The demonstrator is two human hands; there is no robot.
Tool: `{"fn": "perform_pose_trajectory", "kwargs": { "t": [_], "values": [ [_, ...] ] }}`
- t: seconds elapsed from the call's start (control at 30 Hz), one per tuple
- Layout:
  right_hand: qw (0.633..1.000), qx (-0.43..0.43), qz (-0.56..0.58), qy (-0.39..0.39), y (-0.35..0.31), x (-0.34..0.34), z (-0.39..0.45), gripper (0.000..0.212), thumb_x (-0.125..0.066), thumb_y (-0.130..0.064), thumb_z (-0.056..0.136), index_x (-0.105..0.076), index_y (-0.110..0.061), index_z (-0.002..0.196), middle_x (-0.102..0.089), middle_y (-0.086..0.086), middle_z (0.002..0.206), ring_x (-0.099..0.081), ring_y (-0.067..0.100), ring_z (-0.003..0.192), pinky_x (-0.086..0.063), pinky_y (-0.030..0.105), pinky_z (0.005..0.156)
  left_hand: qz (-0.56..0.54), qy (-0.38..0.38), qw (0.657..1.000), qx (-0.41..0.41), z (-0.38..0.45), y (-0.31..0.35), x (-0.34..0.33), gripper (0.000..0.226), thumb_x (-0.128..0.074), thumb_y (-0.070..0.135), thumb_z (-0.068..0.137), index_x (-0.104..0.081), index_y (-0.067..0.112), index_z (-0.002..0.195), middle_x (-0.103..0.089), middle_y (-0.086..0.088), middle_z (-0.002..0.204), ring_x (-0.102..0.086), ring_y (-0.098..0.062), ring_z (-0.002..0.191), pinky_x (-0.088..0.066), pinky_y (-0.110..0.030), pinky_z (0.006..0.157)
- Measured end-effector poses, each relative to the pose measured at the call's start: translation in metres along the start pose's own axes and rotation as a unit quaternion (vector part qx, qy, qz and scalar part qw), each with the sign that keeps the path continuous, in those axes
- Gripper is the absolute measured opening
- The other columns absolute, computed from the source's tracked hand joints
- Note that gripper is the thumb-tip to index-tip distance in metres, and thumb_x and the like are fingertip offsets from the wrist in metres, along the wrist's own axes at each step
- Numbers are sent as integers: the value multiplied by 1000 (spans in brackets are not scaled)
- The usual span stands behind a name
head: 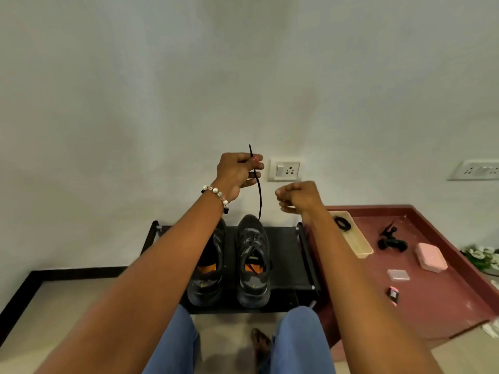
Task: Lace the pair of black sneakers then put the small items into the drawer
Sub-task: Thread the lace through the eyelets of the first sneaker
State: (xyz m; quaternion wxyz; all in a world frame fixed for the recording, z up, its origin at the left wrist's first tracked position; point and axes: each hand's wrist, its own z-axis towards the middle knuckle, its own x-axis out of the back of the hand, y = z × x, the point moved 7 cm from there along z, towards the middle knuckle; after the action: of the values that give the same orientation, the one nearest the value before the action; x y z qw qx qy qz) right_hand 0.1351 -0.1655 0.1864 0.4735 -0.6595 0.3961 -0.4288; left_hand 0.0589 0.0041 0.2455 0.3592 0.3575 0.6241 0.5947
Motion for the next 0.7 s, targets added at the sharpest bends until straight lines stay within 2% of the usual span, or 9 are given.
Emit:
{"fn": "perform_pose_trajectory", "kwargs": {
  "t": [0.07,0.17,0.23,0.3,0.4,0.47,0.57,0.63,0.7],
  "values": [
    [999,-31,-25,-4,39,-13,6,9,-70,1,85,-70,-5,78,-70,11,75,-63,19,63,-58,31,62,0,-2,1000,24,2,-26,3,18,-57,11,97,-70,6,109,-71,-7,92,-64,-15,67,-55,-22,60],
    [987,-48,-153,-24,90,-36,14,15,-69,2,82,-69,-7,70,-65,6,67,-60,17,61,-52,28,55,40,-3,999,33,7,-55,8,19,-54,11,98,-70,7,108,-71,-7,91,-61,-12,64,-50,-18,54],
    [966,-68,-247,-40,118,-50,15,13,-80,-11,78,-71,-3,74,-66,8,69,-62,19,65,-51,29,60,65,-1,998,24,8,-65,12,19,-55,9,97,-70,6,108,-71,-9,92,-59,-8,60,-45,-14,50],
    [949,-86,-302,-38,139,-63,15,36,-85,-30,74,-70,0,88,-69,11,85,-67,25,79,-52,32,67,67,3,998,18,8,-72,15,19,-56,5,96,-70,2,109,-71,-12,95,-60,0,55,-42,-10,48],
    [946,-101,-307,2,150,-74,8,60,-80,-48,75,-60,-1,106,-62,12,103,-64,33,95,-47,34,66,69,12,997,20,8,-83,23,20,-57,2,94,-69,0,110,-71,-14,97,-61,4,53,-40,-6,47],
    [944,-107,-312,30,150,-77,6,57,-77,-48,78,-58,-3,107,-60,13,104,-63,34,97,-45,34,64,71,19,997,18,8,-88,29,19,-58,2,94,-69,0,109,-72,-14,98,-62,4,55,-40,-6,47],
    [937,-114,-325,52,152,-75,7,36,-74,-35,85,-62,-5,102,-58,9,95,-64,33,94,-46,34,64,66,24,997,13,8,-88,34,19,-59,3,94,-69,0,110,-72,-13,99,-63,5,56,-40,-6,47],
    [946,-128,-290,64,156,-70,9,26,-73,-29,85,-66,-5,92,-61,9,90,-64,32,87,-45,32,62,59,25,998,9,8,-86,35,19,-59,4,94,-69,0,110,-72,-12,99,-63,5,56,-40,-6,47],
    [963,-155,-207,79,160,-64,9,24,-74,-25,82,-63,-4,77,-64,12,83,-61,29,72,-42,29,55,56,25,998,8,8,-84,35,19,-59,5,94,-70,1,109,-72,-12,98,-63,5,56,-40,-6,47]
  ]
}}
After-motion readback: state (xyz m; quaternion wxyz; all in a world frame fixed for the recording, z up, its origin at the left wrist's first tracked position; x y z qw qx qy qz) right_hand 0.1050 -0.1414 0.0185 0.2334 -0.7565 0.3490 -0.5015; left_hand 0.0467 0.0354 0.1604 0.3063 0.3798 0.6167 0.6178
